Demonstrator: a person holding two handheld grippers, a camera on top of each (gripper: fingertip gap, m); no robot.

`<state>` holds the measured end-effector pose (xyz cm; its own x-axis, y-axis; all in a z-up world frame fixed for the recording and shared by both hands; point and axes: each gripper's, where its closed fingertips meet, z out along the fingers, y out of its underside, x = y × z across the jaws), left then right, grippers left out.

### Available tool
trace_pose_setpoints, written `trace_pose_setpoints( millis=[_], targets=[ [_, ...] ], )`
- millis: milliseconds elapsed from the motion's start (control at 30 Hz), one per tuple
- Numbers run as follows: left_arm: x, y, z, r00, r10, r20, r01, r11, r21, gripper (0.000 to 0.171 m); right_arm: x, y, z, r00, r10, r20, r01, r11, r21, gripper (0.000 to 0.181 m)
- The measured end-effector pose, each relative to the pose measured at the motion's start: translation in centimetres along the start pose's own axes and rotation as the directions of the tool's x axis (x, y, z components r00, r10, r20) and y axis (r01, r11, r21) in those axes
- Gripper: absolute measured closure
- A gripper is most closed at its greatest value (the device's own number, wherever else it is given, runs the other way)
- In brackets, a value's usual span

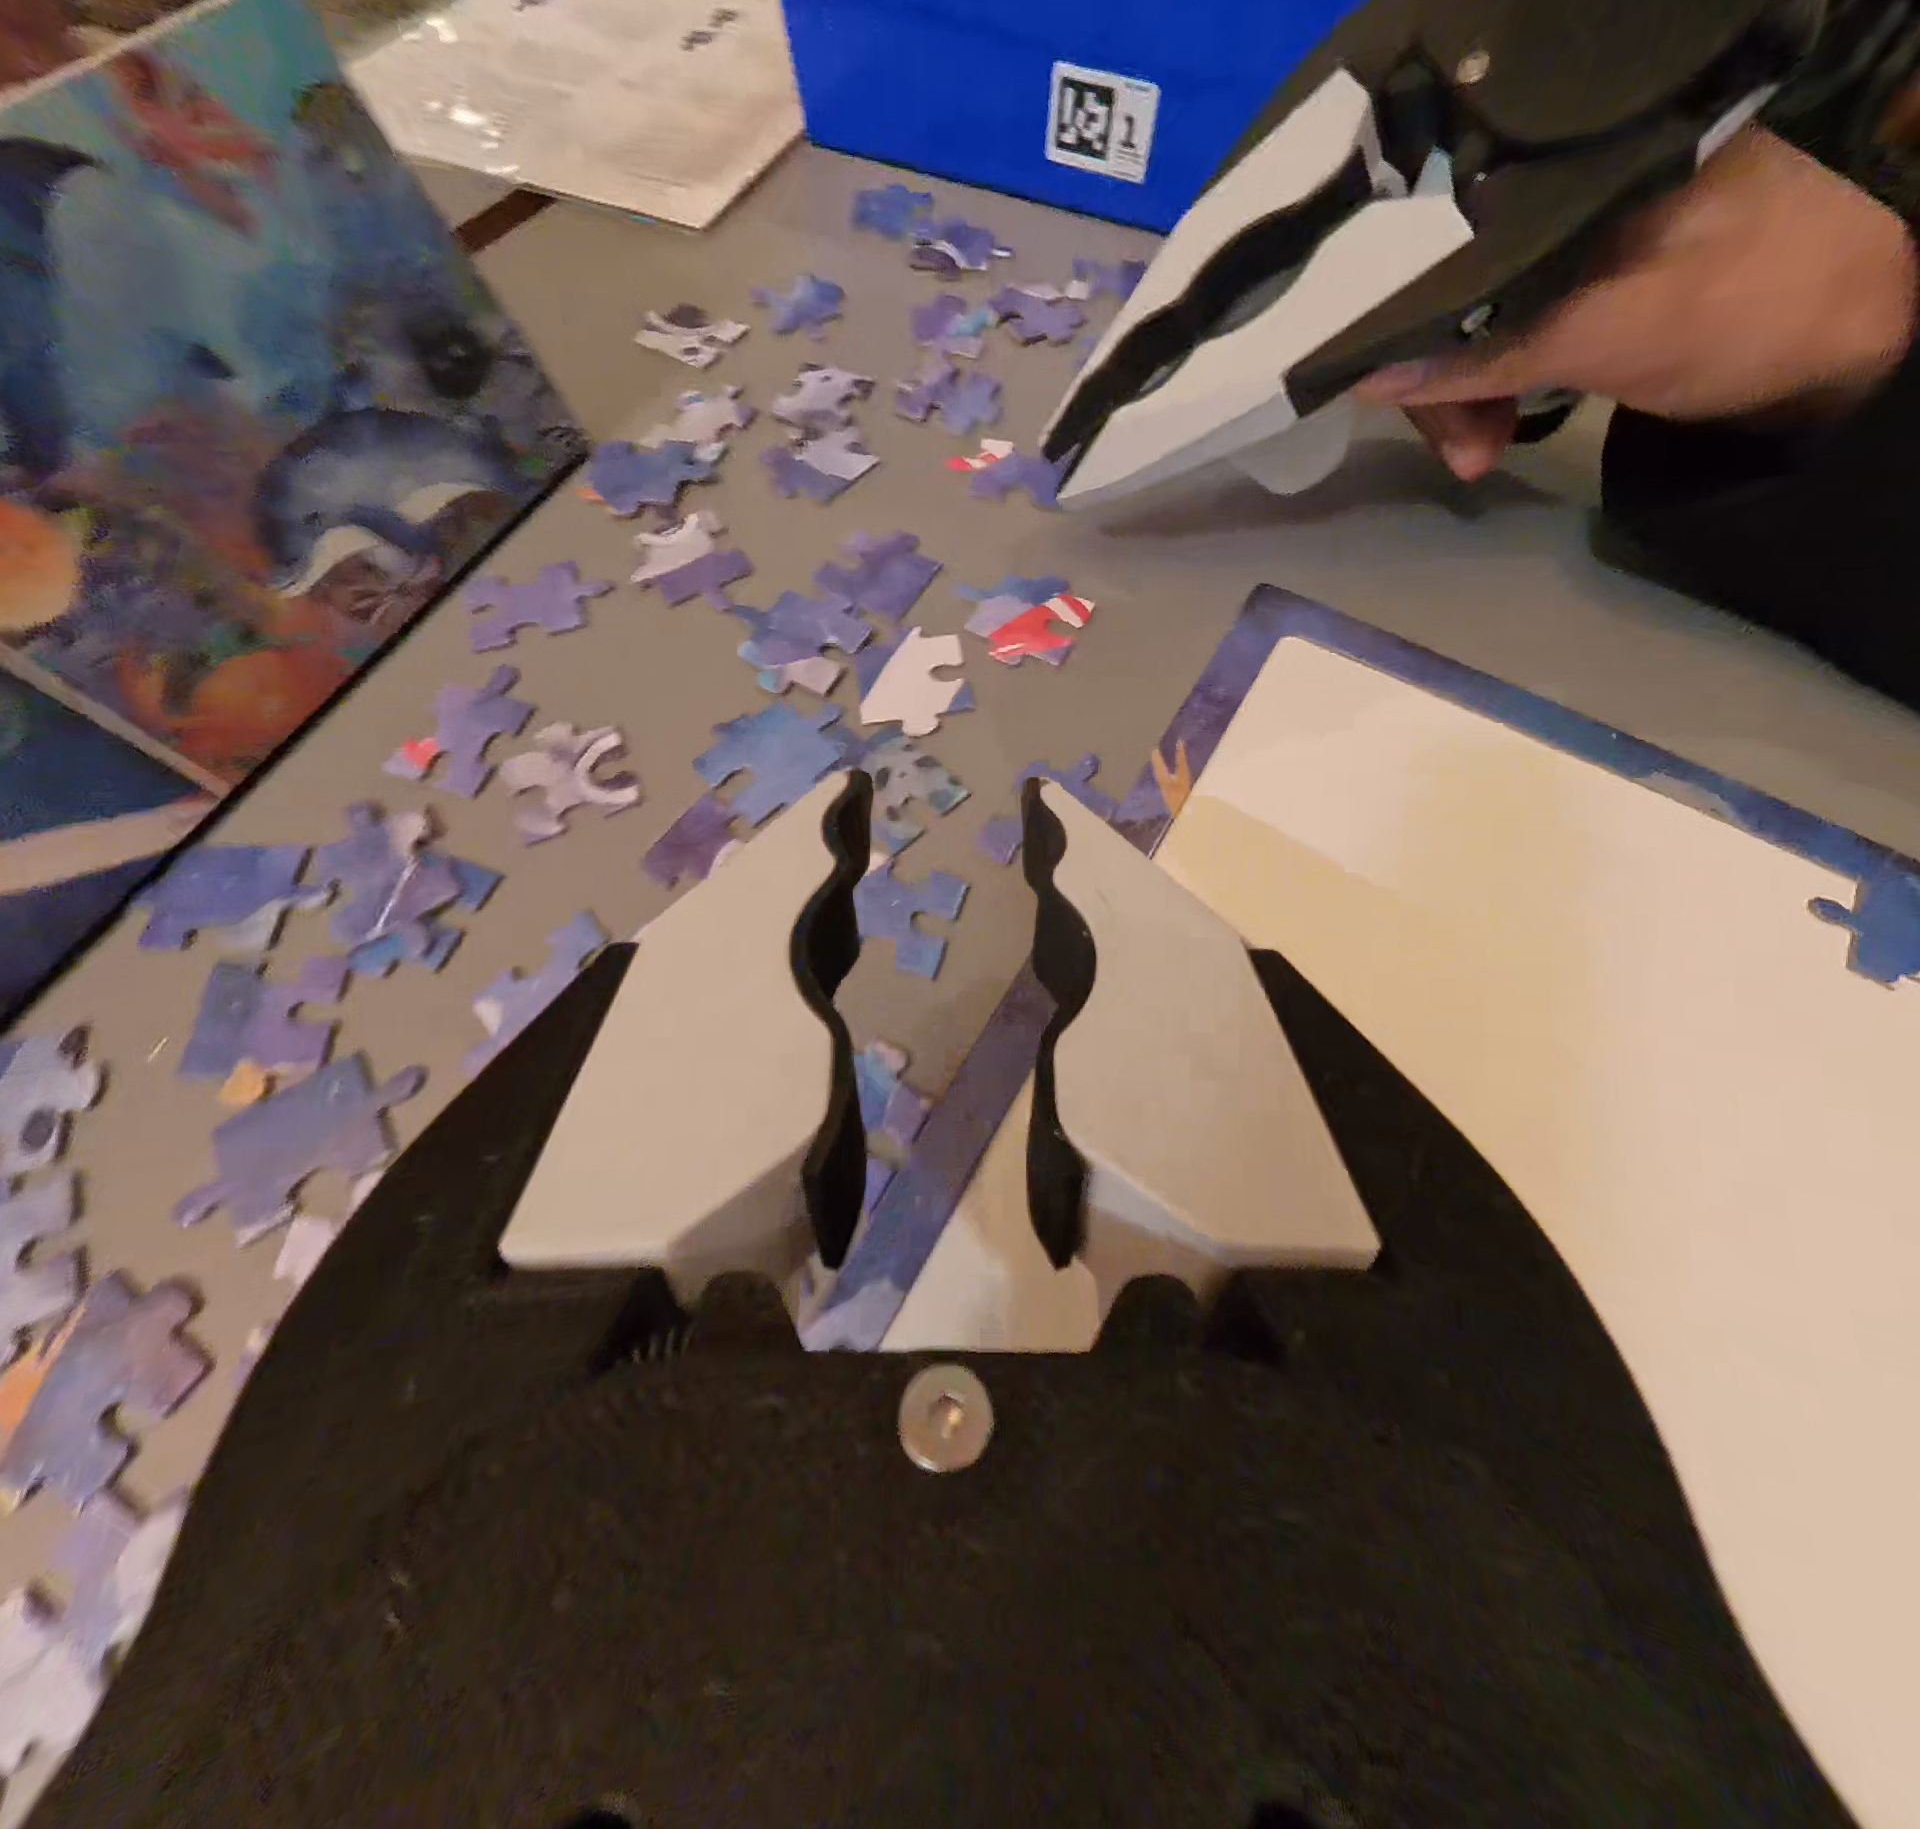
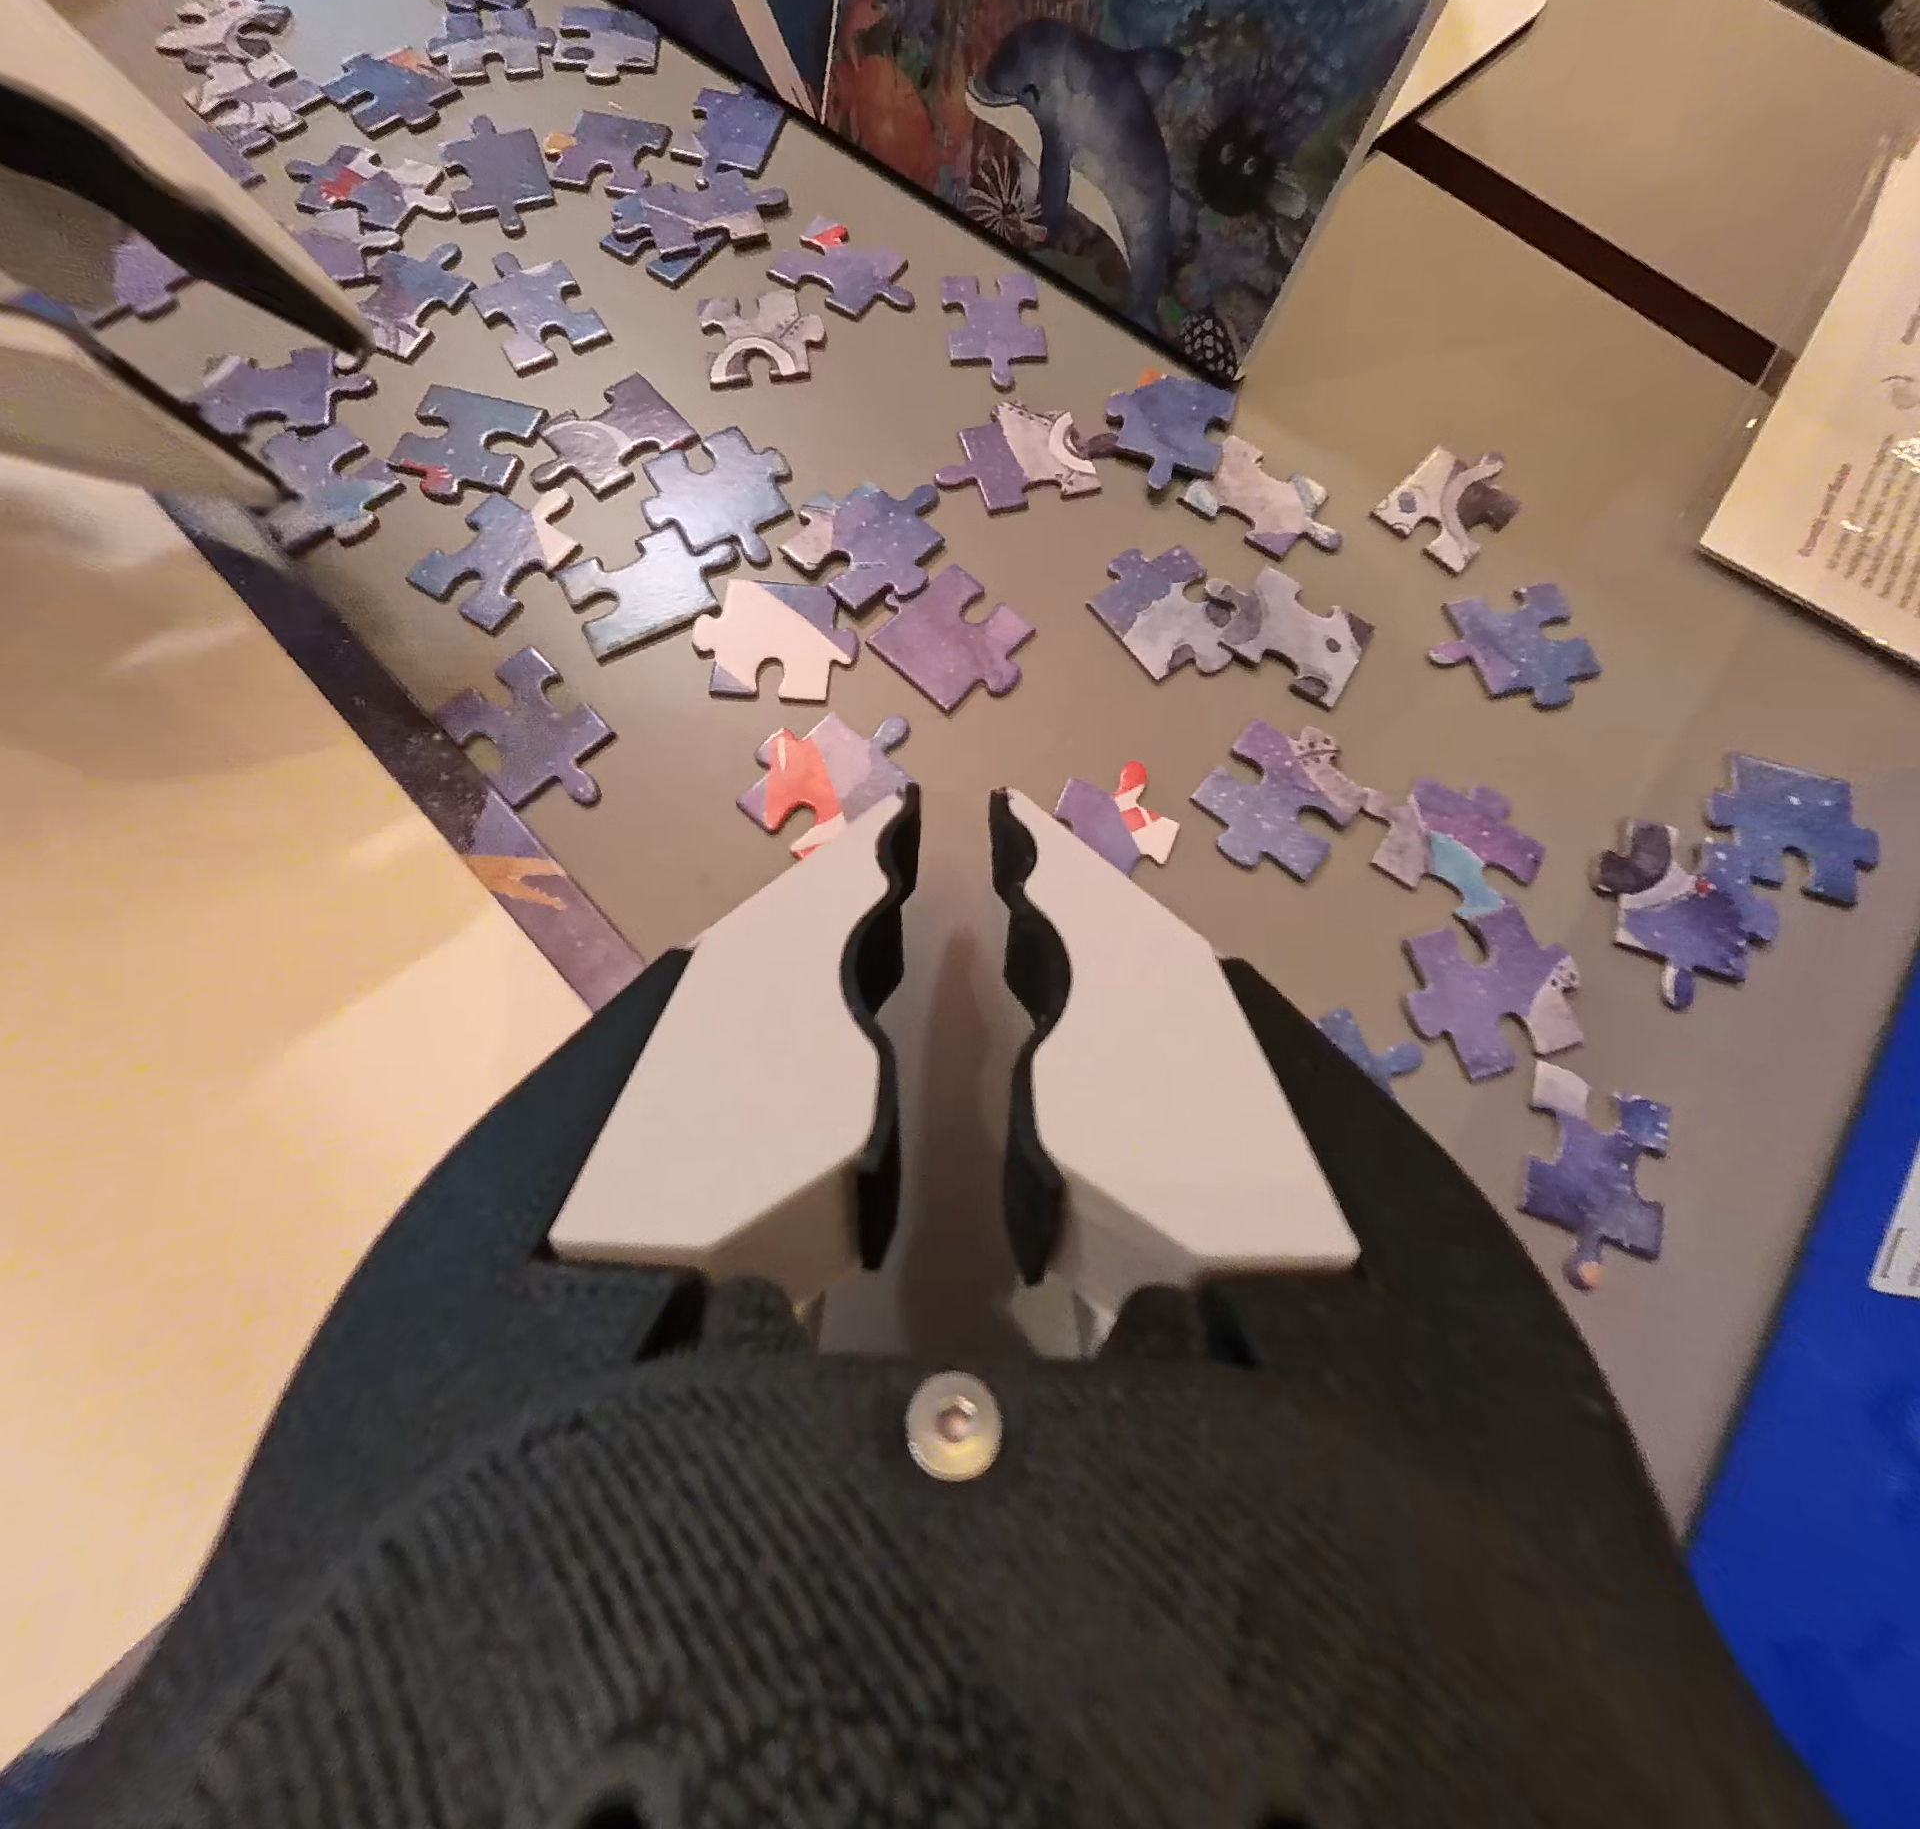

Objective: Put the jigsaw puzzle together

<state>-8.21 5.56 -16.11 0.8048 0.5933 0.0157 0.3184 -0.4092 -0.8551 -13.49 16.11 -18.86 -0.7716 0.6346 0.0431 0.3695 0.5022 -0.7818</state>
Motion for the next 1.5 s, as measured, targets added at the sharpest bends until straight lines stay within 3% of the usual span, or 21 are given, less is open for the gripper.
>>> trace_pose_setpoints(
  millis=[200,300,467,933,967,1000,1233,1500],
  targets=[
    [2.0,-0.6,4.9,0.990,0.045,-0.137,-0.061,0.992,-0.114,0.139,0.4,-0.5,-0.5,0.999,-0.016,-0.038,0.016,1.000,0.014,0.169],
    [1.5,0.1,7.6,0.984,0.108,-0.143,-0.136,0.971,-0.198,0.136,0.7,-0.9,-1.0,0.998,-0.016,-0.053,0.017,0.999,0.033,0.169],
    [1.9,-0.8,9.8,0.982,0.079,-0.174,-0.111,0.976,-0.187,0.137,1.5,-1.3,-1.7,0.997,0.004,-0.072,0.000,0.998,0.059,0.168],
    [3.3,0.0,10.3,0.974,0.095,-0.205,-0.144,0.960,-0.240,0.141,1.5,-1.4,-1.8,0.997,0.009,-0.075,-0.004,0.998,0.068,0.168],
    [3.4,-0.1,10.2,0.973,0.095,-0.208,-0.144,0.962,-0.232,0.161,1.5,-1.4,-1.8,0.997,0.011,-0.074,-0.006,0.998,0.069,0.168],
    [3.4,-0.4,10.0,0.974,0.094,-0.204,-0.139,0.966,-0.217,0.162,1.6,-1.4,-1.8,0.997,0.013,-0.074,-0.008,0.998,0.069,0.168],
    [3.1,-1.3,8.1,0.977,0.106,-0.186,-0.140,0.973,-0.181,0.149,1.5,-1.3,-1.7,0.997,0.008,-0.074,-0.004,0.998,0.064,0.168],
    [3.1,0.5,9.8,0.963,0.112,-0.244,-0.175,0.951,-0.254,0.120,1.5,-1.4,-1.8,0.997,0.010,-0.076,-0.005,0.998,0.066,0.168]
  ],
)
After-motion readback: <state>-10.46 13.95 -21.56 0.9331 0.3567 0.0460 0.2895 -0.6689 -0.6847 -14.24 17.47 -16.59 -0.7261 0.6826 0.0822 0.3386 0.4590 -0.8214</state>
